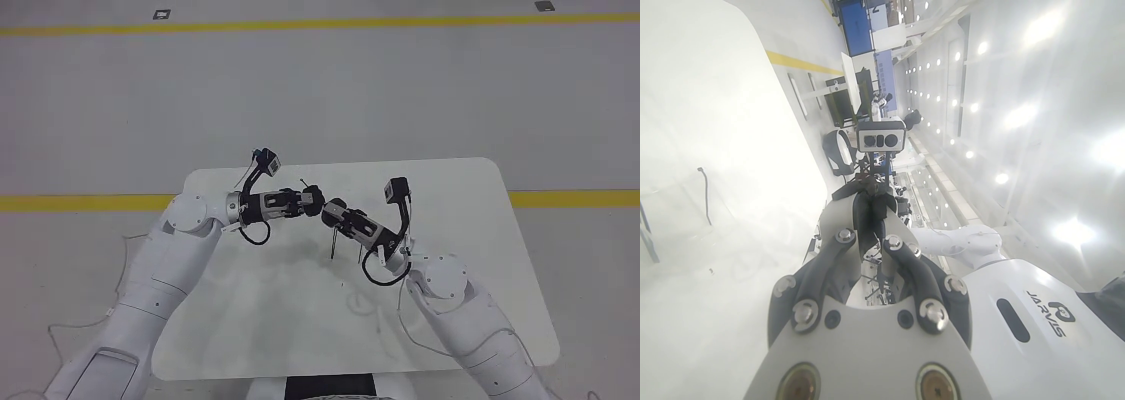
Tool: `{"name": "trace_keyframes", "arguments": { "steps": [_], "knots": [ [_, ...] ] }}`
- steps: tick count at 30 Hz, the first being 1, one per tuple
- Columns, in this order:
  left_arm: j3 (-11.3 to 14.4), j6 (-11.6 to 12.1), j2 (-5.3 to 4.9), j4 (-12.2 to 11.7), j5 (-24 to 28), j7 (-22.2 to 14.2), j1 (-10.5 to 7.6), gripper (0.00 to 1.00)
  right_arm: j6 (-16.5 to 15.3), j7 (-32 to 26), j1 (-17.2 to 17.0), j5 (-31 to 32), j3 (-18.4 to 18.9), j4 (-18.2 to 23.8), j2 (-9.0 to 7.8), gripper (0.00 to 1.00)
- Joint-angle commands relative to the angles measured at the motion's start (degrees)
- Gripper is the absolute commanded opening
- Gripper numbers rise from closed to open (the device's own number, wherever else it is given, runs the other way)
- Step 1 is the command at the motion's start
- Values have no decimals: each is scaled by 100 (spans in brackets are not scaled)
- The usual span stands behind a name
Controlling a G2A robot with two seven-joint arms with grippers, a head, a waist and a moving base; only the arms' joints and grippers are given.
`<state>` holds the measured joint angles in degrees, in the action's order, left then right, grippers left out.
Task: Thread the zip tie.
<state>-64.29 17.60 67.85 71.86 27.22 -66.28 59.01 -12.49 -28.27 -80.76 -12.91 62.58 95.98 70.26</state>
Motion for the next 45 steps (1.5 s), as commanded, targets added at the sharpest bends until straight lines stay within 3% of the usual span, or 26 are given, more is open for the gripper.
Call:
{"name": "trace_keyframes", "arguments": {
  "steps": [1, 7, 8, 9, 11, 12, 13, 14, 25, 32, 45],
  "knots": [
    [12, 5, -9, 0, 14, 13, -2, 0, 0, -6, 2, 6, -1, -3, 1, 0],
    [49, 29, -31, 6, 39, 54, -10, 0, 0, 20, -9, -25, 4, -17, 8, 0],
    [56, 46, -34, 7, 57, 56, -8, 7, -3, 43, -18, -64, 5, -22, 11, 0],
    [66, 56, -38, 3, 71, 54, -10, 29, -5, 46, -15, -52, 5, -27, 12, 0],
    [79, 70, -43, 1, 86, 57, -19, 52, 1, 69, -17, -47, 8, -31, 14, 0],
    [89, 77, -46, -3, 99, 66, -22, 78, 10, 90, -20, -47, 9, -30, 16, 0],
    [97, 80, -48, -4, 106, 73, -26, 94, 14, 98, -21, -41, 8, -28, 18, 0],
    [107, 82, -50, -3, 112, 78, -30, 100, 18, 113, -22, -34, 10, -28, 19, 0],
    [193, 183, -76, 3, 140, 187, -67, 100, 106, 239, -34, 3, 12, -26, 34, 0],
    [97, 188, -97, 317, -172, 787, 83, 100, 303, 627, -69, 69, -9, 15, 64, 0],
    [100, 188, -92, 372, -154, 902, 127, 100, 266, 684, -71, 3, -16, 83, 78, 0]
  ]
}}
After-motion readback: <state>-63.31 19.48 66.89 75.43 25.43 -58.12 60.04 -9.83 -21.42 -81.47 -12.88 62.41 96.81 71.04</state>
